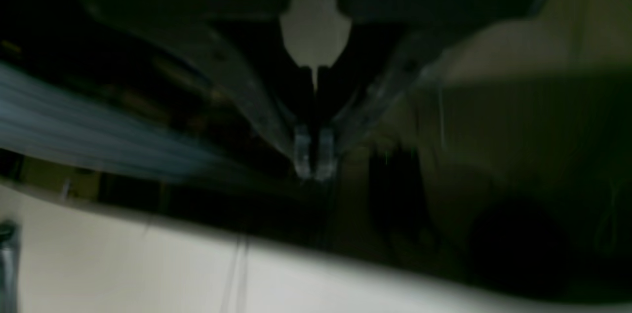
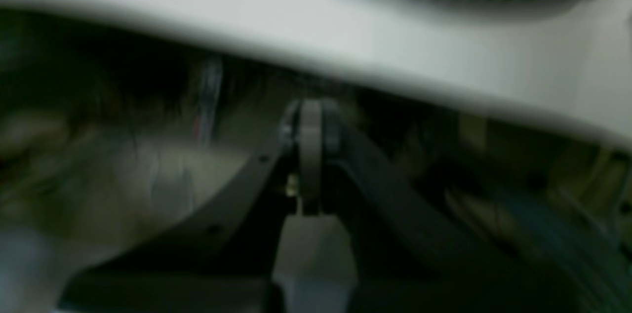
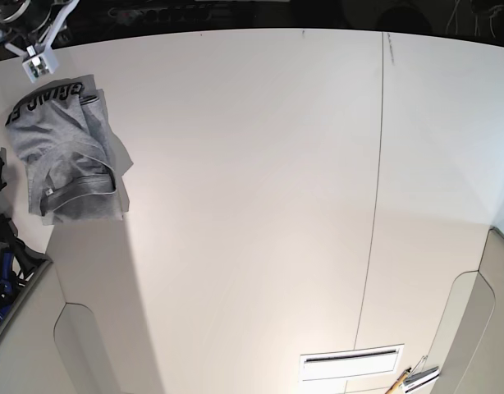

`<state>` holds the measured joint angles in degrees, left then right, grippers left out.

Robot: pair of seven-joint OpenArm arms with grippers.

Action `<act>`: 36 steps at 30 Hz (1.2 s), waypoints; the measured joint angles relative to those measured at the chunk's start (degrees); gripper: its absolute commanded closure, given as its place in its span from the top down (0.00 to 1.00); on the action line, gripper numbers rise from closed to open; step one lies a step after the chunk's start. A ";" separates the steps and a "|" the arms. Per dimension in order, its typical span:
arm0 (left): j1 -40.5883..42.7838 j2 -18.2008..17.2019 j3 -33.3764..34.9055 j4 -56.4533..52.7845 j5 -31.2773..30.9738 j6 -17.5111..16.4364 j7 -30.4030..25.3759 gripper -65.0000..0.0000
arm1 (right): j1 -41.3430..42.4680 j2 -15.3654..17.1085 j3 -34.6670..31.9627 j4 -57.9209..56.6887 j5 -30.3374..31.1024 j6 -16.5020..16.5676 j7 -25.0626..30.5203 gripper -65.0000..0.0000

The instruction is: Fold the T-shirt properly

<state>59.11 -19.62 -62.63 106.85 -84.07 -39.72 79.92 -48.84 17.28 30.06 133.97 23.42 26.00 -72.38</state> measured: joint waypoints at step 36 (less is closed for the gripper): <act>-36.35 0.22 88.28 -66.86 69.16 0.55 -55.52 0.00 | 35.45 3.08 -61.29 -99.25 -7.10 5.40 24.87 0.00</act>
<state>22.76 -19.40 25.65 39.99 -14.92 -39.18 24.40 -13.39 20.36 -31.22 34.72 16.32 31.40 -47.51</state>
